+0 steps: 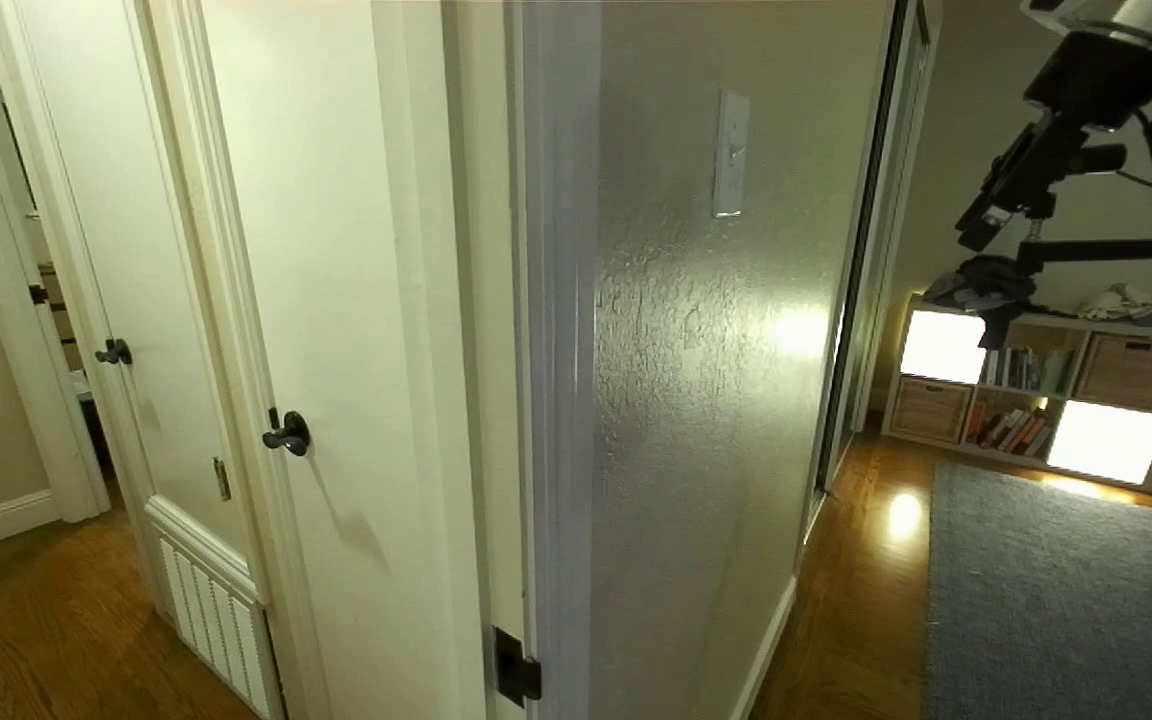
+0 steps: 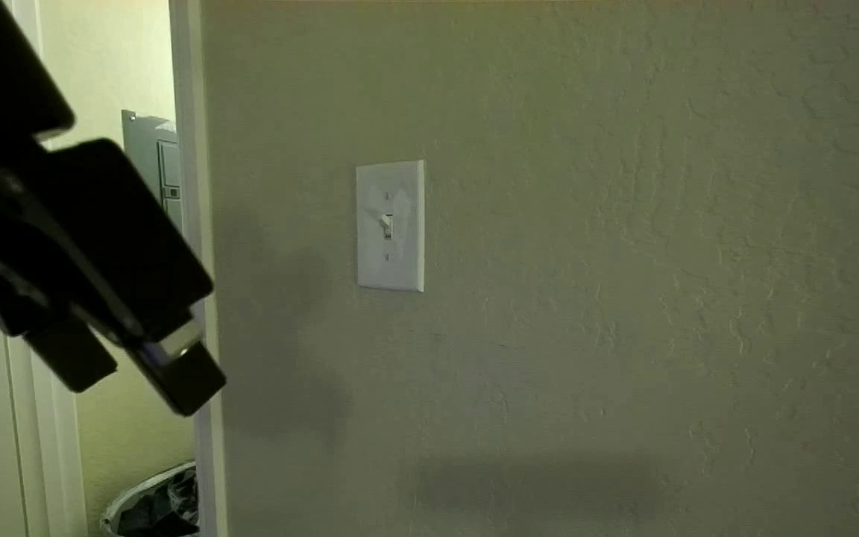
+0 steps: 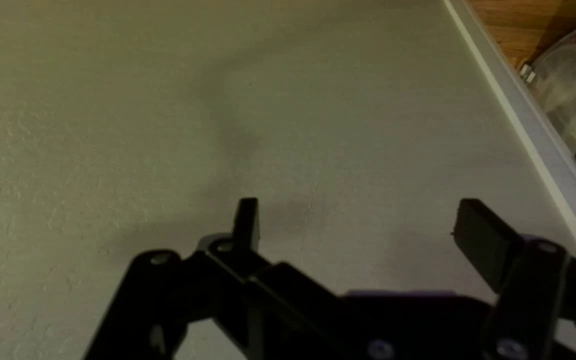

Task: Flip the switch on the wall

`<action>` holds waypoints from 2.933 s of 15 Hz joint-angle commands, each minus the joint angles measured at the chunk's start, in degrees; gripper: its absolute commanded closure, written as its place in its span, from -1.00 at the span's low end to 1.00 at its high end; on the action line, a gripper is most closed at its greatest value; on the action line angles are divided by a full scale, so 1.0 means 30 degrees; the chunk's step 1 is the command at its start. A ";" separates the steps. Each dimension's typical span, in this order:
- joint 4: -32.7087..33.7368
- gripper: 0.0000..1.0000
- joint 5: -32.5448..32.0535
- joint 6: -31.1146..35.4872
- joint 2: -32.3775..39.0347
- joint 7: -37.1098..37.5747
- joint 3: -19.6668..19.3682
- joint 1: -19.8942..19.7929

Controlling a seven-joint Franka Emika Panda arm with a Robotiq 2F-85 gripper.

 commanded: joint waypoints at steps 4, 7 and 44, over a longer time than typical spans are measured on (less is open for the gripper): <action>0.2489 -1.00 0.2131 0.2928 0.2842 -0.0182 0.0023 0.2051; 0.3633 -1.00 0.2525 0.3787 0.3810 -0.0027 0.0289 0.2306; 0.6883 0.87 1.0045 0.6789 0.7409 -0.1475 0.0373 0.3289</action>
